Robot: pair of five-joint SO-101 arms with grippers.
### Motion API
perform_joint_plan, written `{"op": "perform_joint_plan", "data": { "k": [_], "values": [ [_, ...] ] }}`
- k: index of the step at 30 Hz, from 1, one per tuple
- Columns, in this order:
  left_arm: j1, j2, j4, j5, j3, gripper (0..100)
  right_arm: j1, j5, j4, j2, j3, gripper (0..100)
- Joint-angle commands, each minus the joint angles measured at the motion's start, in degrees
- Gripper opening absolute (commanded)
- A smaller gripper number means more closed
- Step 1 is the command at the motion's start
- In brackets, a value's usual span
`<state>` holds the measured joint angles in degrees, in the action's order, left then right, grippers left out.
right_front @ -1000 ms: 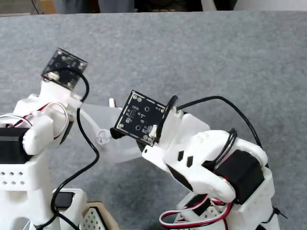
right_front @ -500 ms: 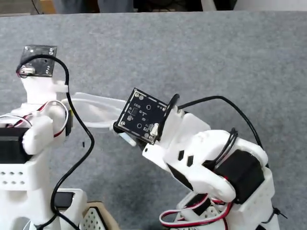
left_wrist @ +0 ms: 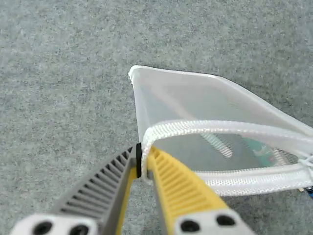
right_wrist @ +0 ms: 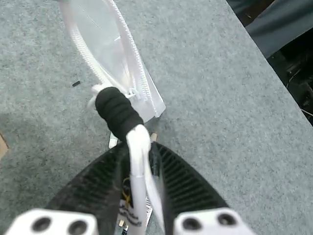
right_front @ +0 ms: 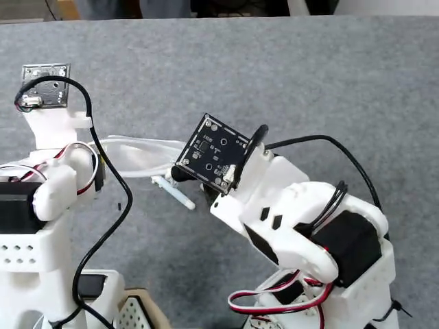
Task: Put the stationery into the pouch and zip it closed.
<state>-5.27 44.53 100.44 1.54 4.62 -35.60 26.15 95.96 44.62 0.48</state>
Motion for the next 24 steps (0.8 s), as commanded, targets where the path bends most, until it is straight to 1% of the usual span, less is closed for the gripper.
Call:
{"op": "perform_joint_plan", "data": {
  "k": [1, 6, 13, 14, 17, 19, 21, 24],
  "values": [
    [-0.3, 0.6, 0.4, 0.5, -2.3, 3, 3.7, -0.4, -1.5, 0.9, -0.5, 8.4],
    [-0.4, 0.6, 0.4, 0.5, -2.6, 3, 11.7, -0.1, -2.8, 0.9, -0.2, 6.7],
    [-0.4, 0.6, 0.4, 0.5, -2.7, 3, 17.1, -0.4, -2.9, 0.9, -0.1, 6.9],
    [-0.4, 0.6, 0.4, 0.5, -2.8, 3, 17.2, -0.4, -2.8, 0.9, -0.1, 8.3],
    [-0.4, 0.6, 0.4, 0.5, -4.7, 3, 19.0, -1.9, -2.3, 0.9, -0.1, 18.5],
    [-0.4, 0.6, 0.4, 0.5, -6.4, 3, 19.6, -1.9, -2.1, 0.9, -0.1, 23.3],
    [-0.4, 0.6, 0.4, 0.5, -7.2, 3, 19.6, -1.7, -2.0, 0.9, -0.1, 25.7],
    [-0.4, 0.5, 0.4, 0.5, -6.9, 3, 20.0, -2.1, -2.0, 0.9, -0.5, 26.1]
  ]
}}
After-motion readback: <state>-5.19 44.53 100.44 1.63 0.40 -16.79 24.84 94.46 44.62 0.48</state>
